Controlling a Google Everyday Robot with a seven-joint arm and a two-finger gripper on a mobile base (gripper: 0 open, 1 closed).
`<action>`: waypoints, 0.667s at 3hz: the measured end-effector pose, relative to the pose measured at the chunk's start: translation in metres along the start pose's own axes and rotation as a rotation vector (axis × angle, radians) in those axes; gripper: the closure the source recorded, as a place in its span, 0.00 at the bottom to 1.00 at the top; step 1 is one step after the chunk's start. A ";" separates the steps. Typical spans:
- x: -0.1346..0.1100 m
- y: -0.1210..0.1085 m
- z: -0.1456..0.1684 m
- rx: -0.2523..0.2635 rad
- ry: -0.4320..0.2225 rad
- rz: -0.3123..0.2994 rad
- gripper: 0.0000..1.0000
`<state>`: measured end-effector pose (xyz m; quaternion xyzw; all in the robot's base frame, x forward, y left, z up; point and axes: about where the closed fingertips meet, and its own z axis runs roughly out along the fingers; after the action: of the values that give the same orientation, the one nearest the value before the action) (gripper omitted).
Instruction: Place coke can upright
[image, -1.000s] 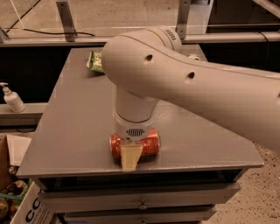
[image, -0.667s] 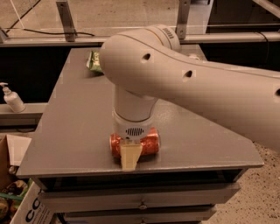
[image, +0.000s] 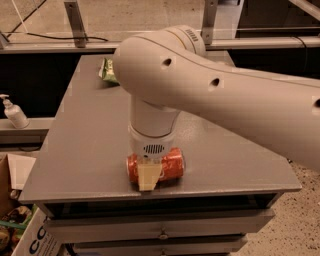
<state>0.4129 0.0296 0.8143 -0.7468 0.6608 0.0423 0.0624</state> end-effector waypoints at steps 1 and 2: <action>-0.021 -0.016 -0.023 0.010 0.007 0.009 1.00; -0.048 -0.041 -0.061 0.048 -0.060 0.021 1.00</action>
Offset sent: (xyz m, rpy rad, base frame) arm 0.0653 0.0762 0.1284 0.2141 -0.0704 -0.0344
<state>0.4465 0.0723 0.8829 -0.7365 0.6673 0.0492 0.0997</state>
